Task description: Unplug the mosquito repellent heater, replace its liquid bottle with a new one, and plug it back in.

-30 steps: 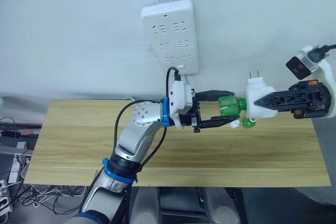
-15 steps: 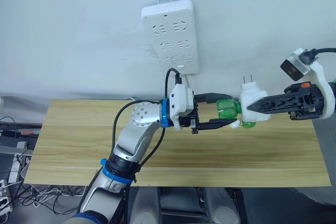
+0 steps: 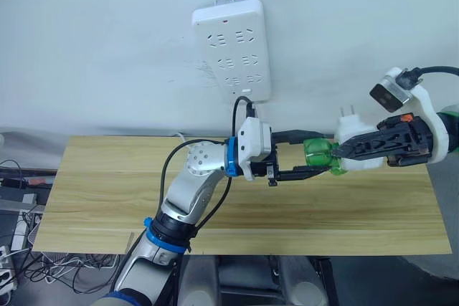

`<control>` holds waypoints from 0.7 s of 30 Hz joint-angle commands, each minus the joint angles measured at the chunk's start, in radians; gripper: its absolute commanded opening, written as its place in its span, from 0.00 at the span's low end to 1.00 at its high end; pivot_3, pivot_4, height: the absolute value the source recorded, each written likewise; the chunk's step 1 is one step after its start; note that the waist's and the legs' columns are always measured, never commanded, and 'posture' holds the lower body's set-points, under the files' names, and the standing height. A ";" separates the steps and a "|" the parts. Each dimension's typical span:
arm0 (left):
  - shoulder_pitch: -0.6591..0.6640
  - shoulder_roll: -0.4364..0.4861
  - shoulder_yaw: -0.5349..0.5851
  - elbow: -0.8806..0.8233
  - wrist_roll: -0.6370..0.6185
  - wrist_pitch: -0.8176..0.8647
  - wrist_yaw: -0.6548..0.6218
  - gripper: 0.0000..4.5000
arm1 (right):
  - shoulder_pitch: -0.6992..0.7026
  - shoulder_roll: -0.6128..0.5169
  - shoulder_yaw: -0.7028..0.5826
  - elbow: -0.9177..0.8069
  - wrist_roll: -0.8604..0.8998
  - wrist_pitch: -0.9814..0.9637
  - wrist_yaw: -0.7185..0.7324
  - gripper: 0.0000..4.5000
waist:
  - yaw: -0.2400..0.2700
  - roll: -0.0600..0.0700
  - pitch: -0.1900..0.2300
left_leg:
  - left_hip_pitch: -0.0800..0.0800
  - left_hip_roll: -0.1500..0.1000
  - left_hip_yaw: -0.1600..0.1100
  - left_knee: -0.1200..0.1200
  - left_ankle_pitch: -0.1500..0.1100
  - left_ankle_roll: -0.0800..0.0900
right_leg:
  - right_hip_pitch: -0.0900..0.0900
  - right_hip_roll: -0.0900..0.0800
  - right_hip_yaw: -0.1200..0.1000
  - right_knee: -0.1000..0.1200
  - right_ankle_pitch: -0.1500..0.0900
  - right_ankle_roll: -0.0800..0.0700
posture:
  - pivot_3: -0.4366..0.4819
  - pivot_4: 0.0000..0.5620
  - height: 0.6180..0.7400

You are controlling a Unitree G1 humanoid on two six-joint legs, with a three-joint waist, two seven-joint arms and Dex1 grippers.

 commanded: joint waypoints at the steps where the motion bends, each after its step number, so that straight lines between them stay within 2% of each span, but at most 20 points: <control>1: 0.000 -0.004 0.000 -0.035 -0.002 -0.007 0.015 0.49 | -0.023 -0.028 -0.015 -0.024 0.046 0.006 0.052 0.98 | 0.000 0.000 0.000 | 0.000 0.000 0.000 0.000 0.000 0.000 | 0.000 0.000 0.000 0.000 0.000 0.000 | 0.30 0.61 1.00; 12: 0.009 0.002 -0.005 -0.054 -0.021 0.012 0.020 0.49 | -0.035 -0.030 0.017 -0.005 0.046 0.005 0.036 0.98 | -0.001 0.000 0.000 | 0.000 0.000 0.000 0.000 0.000 0.000 | 0.000 0.000 0.000 0.000 0.000 0.000 | 0.30 0.62 1.00; 21: 0.000 -0.026 0.030 -0.053 -0.072 0.065 0.070 0.49 | -0.017 -0.059 0.017 -0.017 0.046 0.029 0.103 0.98 | -0.001 0.000 0.000 | 0.000 0.000 0.000 0.000 0.000 0.000 | 0.000 0.000 0.000 0.000 0.000 0.000 | 0.30 0.62 1.00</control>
